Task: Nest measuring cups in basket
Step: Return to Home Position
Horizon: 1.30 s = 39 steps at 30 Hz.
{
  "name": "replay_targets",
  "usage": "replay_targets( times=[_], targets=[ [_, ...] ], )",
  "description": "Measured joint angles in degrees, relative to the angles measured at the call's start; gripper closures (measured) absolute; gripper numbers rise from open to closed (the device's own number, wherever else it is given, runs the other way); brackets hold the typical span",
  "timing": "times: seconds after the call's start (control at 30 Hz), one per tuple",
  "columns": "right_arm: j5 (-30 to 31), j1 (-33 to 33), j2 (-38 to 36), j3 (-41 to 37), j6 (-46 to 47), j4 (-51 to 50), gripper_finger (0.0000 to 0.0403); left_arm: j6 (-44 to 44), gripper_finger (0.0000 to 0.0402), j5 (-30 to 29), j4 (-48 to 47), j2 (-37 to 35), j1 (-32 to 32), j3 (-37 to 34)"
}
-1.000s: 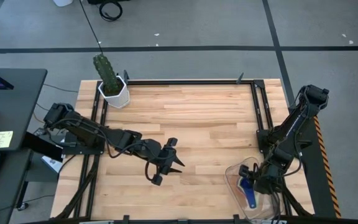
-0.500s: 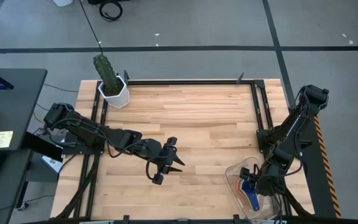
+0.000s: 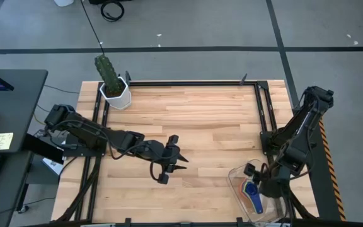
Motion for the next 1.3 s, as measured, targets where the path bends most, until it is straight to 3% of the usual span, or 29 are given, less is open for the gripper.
replay_targets(
  times=[0.17, 0.3, 0.4, 0.6, 0.8, 1.3],
  targets=[
    [9.74, -1.80, 0.00, 0.71, 2.05, -4.61, 0.0302, -0.07, 0.0280, -0.39, -0.05, 0.37, 0.77, -0.02],
    [13.47, -4.80, 0.00, 0.71, 1.81, -7.05, 0.0353, -0.09, 0.0280, -0.39, -0.16, 0.35, 1.59, -0.02],
    [12.02, -8.12, 0.00, 0.66, -0.50, -6.23, 0.0393, -0.10, 0.0280, -0.39, -0.18, 0.35, 2.20, -0.02],
    [9.13, -13.64, -0.02, -4.02, -2.03, -0.26, 0.0398, -0.13, 0.0280, -0.39, -0.73, 0.35, 3.19, -0.02],
    [6.00, -15.07, 0.00, -10.21, -1.69, 1.66, 0.0400, -0.13, 0.0280, -0.39, -2.02, 0.35, 3.29, -0.02],
    [5.97, -14.91, -0.01, -14.20, 18.04, -3.08, 0.0402, 0.15, 0.0280, -0.41, -2.24, 0.35, 3.29, -0.02]
  ],
)
